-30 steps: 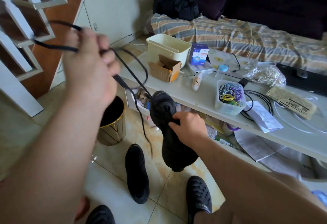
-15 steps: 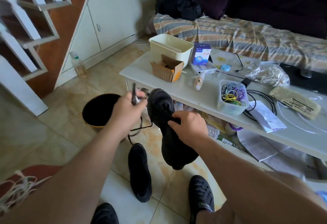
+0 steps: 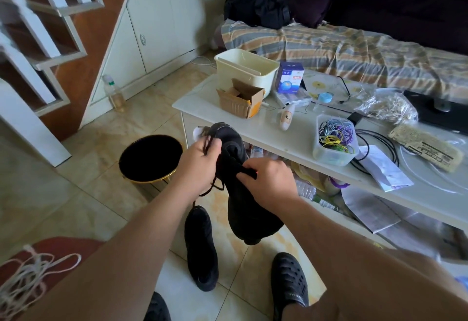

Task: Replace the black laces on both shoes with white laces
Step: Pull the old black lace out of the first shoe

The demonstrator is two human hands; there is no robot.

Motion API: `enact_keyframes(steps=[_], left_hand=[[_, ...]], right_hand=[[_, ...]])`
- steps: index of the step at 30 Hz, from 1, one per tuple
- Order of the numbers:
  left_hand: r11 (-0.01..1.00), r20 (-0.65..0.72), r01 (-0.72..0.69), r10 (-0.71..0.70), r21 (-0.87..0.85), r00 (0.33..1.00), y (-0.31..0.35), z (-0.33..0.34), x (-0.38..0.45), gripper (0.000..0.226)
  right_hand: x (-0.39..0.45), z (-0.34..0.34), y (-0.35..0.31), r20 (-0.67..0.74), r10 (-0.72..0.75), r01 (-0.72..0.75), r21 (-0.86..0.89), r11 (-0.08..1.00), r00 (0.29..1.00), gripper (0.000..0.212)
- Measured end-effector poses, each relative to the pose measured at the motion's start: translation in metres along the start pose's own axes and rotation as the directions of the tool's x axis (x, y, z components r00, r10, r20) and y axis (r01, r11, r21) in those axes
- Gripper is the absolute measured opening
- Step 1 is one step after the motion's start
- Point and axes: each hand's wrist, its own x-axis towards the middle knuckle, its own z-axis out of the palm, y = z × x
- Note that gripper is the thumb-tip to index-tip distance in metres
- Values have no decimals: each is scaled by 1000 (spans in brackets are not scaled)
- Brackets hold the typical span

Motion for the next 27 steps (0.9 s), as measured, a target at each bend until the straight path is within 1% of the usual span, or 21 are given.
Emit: enact_keyframes(steps=[1, 2, 3, 4, 5, 6, 7, 9, 11, 13, 16, 19, 22, 23, 27], left_hand=[[996, -24, 22, -25, -91, 999, 9, -4, 0, 35], [969, -52, 50, -65, -242, 997, 17, -8, 0, 34], [899, -81, 84, -131, -429, 988, 26, -15, 2, 33], [796, -101, 103, -202, -596, 974, 33, -22, 7, 34], [699, -103, 108, -252, -707, 962, 39, -31, 11, 33], [639, -97, 110, -279, -761, 955, 43, -39, 14, 32], [607, -83, 124, -302, -785, 950, 48, -47, 16, 29], [623, -73, 176, -353, -762, 933, 51, -56, 24, 27], [663, -66, 229, -388, -713, 919, 58, -61, 42, 32], [689, -41, 229, -352, -688, 935, 71, -69, 65, 30], [745, -34, 182, -265, -642, 964, 103, -88, 94, 27], [843, -71, 119, -183, -524, 981, 124, -111, 117, 30], [964, -154, 9, -52, -267, 987, 123, -132, 137, 32], [979, -187, -20, -19, -205, 982, 121, -139, 142, 31], [986, -297, -97, 53, -134, 953, 118, -160, 159, 24]], right_hand=[[0, 2, 1, 20, 5, -4, -15, 1000, 1000, 16], [-2, 4, 2, 45, 15, -14, -30, 999, 999, 17], [-3, 6, 5, 74, 32, -29, -45, 999, 997, 17], [-4, 8, 7, 103, 54, -48, -56, 997, 993, 17], [-5, 9, 9, 126, 78, -70, -66, 995, 989, 18], [-5, 9, 11, 138, 98, -88, -75, 993, 986, 19], [-4, 8, 13, 141, 111, -100, -83, 992, 984, 20], [-1, 6, 13, 120, 117, -107, -81, 991, 986, 21], [2, 3, 9, 103, 109, -102, -64, 993, 989, 21], [5, 3, 4, 97, 101, -96, -51, 994, 990, 22], [4, 2, -2, 120, 93, -89, -41, 995, 988, 23], [6, 3, -7, 140, 83, -76, -58, 995, 987, 23], [13, 10, -10, 151, 79, -71, -55, 996, 985, 23], [16, 13, -12, 152, 81, -74, -46, 996, 985, 23], [29, 25, -24, 167, 72, -68, -31, 997, 983, 24]])
